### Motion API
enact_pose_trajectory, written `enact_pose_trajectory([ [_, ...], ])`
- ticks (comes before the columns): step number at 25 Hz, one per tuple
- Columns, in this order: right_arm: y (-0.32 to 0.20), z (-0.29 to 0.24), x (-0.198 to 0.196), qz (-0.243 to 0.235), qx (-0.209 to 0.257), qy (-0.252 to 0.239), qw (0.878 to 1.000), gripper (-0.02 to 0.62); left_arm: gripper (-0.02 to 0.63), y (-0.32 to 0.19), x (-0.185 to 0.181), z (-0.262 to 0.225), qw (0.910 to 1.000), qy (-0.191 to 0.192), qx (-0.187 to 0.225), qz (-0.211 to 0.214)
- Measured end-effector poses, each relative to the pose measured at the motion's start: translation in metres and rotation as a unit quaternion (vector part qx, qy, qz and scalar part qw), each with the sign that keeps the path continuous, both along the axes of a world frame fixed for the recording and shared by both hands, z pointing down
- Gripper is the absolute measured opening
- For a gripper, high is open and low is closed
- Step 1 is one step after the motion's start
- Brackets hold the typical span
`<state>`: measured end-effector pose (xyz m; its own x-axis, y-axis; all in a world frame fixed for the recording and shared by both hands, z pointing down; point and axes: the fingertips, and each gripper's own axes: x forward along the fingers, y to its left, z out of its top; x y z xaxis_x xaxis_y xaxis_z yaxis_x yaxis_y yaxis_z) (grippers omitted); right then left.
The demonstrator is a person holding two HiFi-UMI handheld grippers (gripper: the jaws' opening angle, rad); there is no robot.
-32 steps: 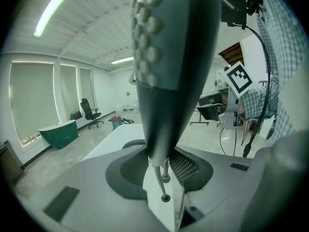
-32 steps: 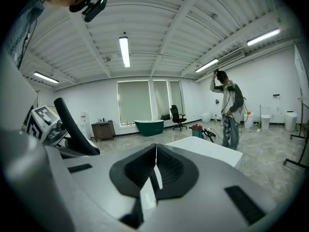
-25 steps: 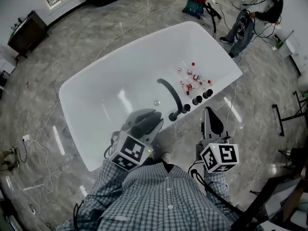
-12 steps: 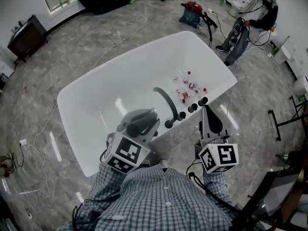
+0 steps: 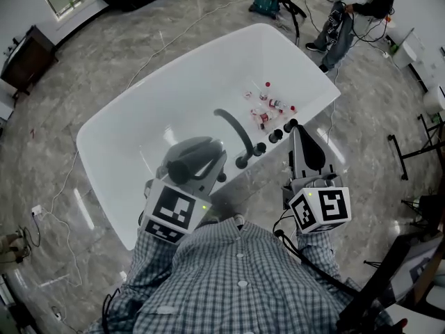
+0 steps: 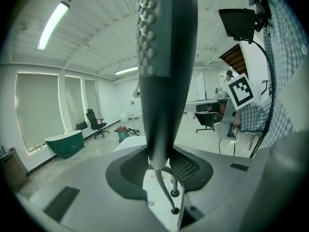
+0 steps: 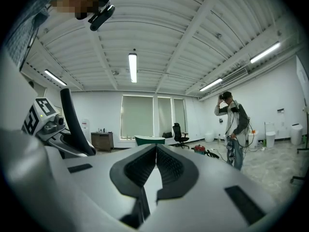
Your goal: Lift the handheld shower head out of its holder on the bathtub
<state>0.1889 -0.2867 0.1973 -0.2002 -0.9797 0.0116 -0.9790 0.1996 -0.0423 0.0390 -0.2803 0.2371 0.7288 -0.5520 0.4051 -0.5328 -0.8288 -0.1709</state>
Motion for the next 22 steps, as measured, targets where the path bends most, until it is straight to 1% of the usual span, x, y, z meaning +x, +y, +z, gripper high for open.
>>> enact_pose_trajectory([
  [3,0.001,-0.004,-0.003,-0.007,0.004,0.005,1.0,0.017,0.126,-0.002,0.0,-0.005,1.0,0.002,0.004,-0.004],
  [8,0.006,-0.006,-0.005,-0.011,0.005,0.03,0.999,0.017,0.126,-0.002,0.003,-0.013,0.9999,0.009,0.008,-0.002],
  [13,0.008,-0.003,-0.004,-0.01,0.003,0.029,1.0,0.017,0.126,-0.003,0.0,-0.023,0.9997,0.017,0.016,-0.006],
  [22,0.011,-0.005,0.001,0.001,0.011,0.024,1.0,0.017,0.126,-0.006,-0.005,-0.051,0.9983,0.034,0.045,-0.012],
])
